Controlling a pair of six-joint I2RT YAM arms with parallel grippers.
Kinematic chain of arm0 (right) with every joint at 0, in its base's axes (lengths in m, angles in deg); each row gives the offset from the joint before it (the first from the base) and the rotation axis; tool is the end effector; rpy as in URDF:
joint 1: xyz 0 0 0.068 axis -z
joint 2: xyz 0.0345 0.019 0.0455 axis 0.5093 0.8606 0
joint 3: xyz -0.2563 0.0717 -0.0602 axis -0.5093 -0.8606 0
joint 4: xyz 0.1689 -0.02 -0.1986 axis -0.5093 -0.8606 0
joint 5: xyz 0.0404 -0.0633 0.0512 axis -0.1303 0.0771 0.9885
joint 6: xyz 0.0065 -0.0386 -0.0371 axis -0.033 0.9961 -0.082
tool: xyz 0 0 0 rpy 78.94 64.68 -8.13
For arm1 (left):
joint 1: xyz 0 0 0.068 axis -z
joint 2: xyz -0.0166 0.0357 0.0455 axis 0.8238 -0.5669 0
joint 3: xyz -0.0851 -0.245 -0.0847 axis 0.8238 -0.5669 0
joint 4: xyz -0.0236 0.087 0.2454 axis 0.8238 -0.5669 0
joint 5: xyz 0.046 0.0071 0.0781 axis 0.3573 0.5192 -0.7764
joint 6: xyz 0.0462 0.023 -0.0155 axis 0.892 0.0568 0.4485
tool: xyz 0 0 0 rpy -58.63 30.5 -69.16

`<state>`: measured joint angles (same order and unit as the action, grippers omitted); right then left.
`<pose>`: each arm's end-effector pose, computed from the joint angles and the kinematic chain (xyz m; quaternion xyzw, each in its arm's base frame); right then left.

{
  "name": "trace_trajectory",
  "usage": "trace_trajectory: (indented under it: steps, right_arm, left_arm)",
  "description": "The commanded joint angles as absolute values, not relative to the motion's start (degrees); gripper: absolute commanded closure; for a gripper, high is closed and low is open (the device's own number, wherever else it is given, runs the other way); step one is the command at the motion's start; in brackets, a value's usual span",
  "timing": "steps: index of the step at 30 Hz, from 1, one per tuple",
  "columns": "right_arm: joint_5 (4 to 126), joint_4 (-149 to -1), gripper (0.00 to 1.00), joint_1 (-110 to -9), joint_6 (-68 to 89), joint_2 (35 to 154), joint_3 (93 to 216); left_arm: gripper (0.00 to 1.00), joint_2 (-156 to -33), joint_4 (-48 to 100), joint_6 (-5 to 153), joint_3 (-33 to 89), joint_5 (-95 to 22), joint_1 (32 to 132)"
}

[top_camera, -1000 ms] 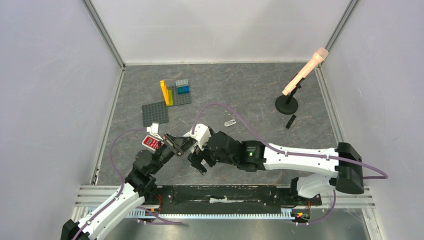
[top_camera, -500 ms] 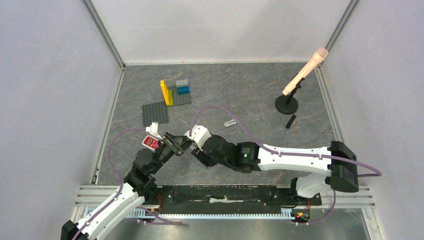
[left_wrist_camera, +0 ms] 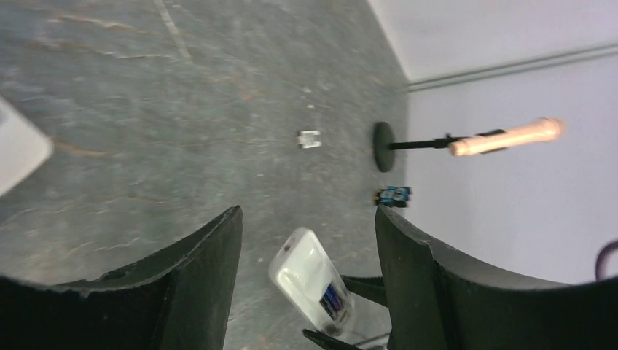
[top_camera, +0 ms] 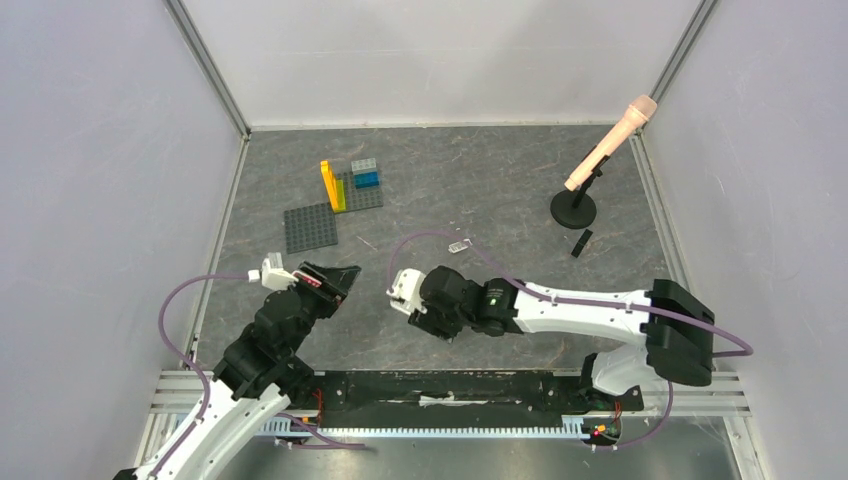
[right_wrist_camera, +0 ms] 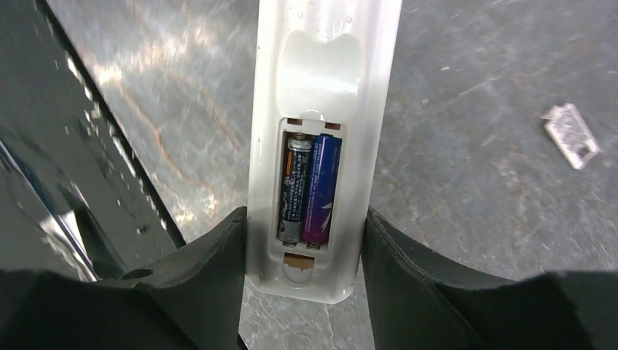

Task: Load the batteries into the remote control
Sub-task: Place the remote control at the center of the board.

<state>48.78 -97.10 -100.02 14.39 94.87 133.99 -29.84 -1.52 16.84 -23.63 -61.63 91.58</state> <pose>0.1100 0.2781 0.2360 -0.4894 0.7971 0.1500 0.3204 0.0843 -0.0486 0.2341 -0.3041 0.7339 -0.3983 0.4585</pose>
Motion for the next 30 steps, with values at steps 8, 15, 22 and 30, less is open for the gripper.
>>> trace_trajectory:
  steps: [8,15,22,30]
  right_arm:
    - [56.8,-100.5,0.68,-100.0,30.2,108.2,137.6]
    - [54.9,-105.2,0.49,-99.9,32.4,113.6,140.9]
    - [51.2,-105.7,0.17,-99.4,31.2,109.0,140.9]
    - [57.9,-98.7,0.18,-88.2,22.2,99.6,142.4]
  left_arm:
    - [0.28,-31.9,-11.8,16.8,-20.7,-68.4,91.7]
    - [0.28,-30.8,-12.3,17.4,-20.4,-69.1,91.7]
    - [0.28,-30.9,-12.2,17.8,-20.3,-69.1,91.7]
    - [0.29,-32.2,-12.5,19.3,-19.5,-69.3,91.7]
